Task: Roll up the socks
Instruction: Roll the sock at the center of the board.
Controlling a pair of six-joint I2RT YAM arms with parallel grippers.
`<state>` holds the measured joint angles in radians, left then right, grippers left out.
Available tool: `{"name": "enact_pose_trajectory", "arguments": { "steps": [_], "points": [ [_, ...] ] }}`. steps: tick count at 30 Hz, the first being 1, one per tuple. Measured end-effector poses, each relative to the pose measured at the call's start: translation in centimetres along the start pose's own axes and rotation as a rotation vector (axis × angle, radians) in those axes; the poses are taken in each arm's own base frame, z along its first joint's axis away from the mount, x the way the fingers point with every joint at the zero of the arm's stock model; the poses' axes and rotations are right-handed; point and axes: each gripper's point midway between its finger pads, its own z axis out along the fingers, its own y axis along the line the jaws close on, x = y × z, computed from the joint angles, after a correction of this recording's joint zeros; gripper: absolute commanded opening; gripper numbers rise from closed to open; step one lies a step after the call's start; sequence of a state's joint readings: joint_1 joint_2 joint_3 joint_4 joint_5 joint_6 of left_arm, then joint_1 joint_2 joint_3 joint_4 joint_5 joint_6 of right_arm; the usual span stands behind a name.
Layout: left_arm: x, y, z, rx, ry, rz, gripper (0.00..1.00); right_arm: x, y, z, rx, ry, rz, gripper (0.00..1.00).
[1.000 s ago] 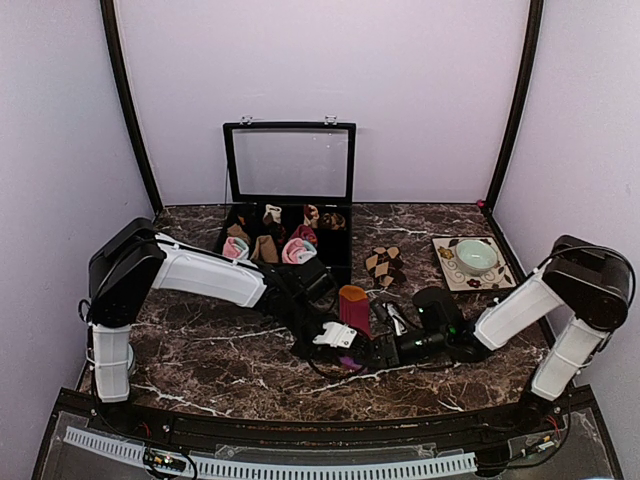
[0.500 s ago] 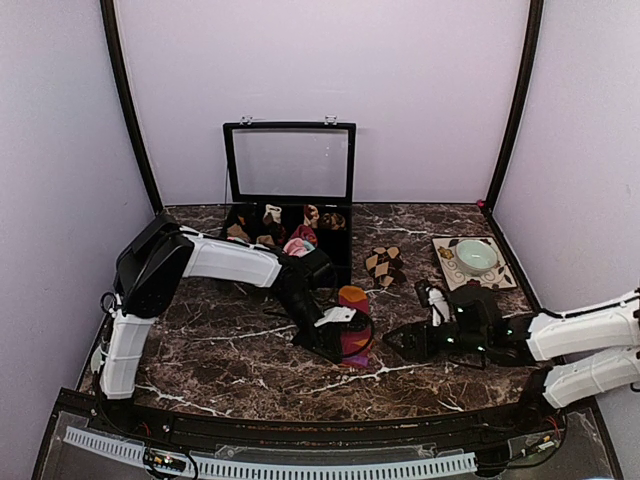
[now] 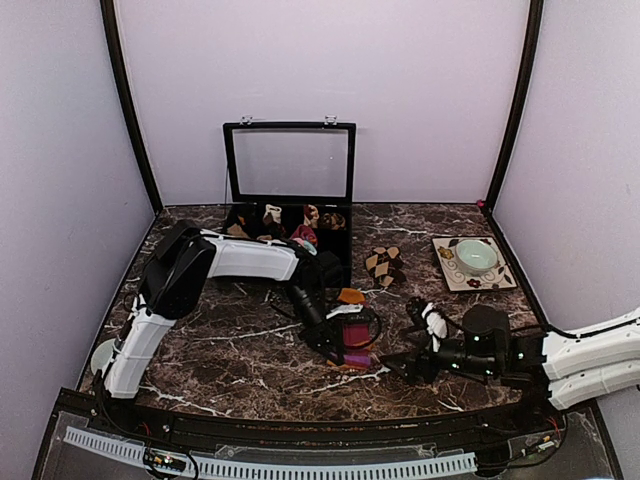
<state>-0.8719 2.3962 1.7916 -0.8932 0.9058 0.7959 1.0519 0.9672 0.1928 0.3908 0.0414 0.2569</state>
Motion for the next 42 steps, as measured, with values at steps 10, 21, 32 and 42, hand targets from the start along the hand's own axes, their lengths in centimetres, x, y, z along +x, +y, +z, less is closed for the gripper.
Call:
{"name": "enact_pose_trajectory", "arguments": {
  "steps": [10, 21, 32, 42],
  "points": [
    [0.1, -0.1, 0.0, 0.071, -0.008, -0.137, 0.06, 3.8, 4.0, 2.6, -0.105, 0.154, -0.360, 0.56],
    [1.5, -1.9, 0.4, 0.160, 0.007, -0.200, 0.06, 2.8, 6.6, 6.7, -0.203, 0.167, -0.514, 0.42],
    [1.8, -2.1, 0.5, 0.169, 0.016, -0.211, 0.10, 4.7, 6.2, 8.6, -0.232, 0.209, -0.545, 0.21],
    [1.9, -2.9, 0.1, 0.149, 0.007, -0.197, 0.45, 5.2, 5.5, 9.7, -0.239, 0.213, -0.512, 0.13]
  ]
}}
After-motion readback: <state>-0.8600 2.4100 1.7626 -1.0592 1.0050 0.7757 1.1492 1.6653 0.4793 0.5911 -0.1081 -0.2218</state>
